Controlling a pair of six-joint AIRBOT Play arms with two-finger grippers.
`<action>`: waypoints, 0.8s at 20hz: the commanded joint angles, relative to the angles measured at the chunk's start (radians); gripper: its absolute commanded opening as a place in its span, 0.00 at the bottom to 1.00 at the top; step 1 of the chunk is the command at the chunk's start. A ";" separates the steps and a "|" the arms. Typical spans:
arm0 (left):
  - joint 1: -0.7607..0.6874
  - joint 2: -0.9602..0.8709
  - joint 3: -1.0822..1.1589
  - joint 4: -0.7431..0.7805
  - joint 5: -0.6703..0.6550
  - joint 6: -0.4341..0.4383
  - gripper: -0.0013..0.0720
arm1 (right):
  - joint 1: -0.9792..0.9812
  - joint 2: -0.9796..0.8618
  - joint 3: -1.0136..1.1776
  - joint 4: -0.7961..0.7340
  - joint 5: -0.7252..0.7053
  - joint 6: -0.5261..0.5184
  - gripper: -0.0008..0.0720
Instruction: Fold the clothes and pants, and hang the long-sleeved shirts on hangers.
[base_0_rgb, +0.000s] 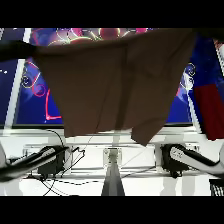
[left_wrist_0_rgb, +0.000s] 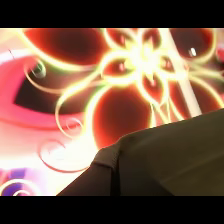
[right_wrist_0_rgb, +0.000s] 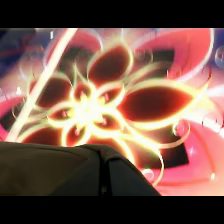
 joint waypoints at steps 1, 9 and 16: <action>-0.132 -0.260 0.002 0.034 0.223 -0.013 0.03 | 0.054 -0.245 0.000 -0.038 -0.048 -0.002 0.03; -0.161 -0.333 0.001 0.042 0.256 -0.013 0.03 | 0.052 -0.368 0.000 -0.235 -0.123 0.000 0.03; -0.163 -0.423 0.001 0.096 0.000 -0.014 0.11 | 0.051 -0.370 -0.027 -0.472 0.078 0.104 0.08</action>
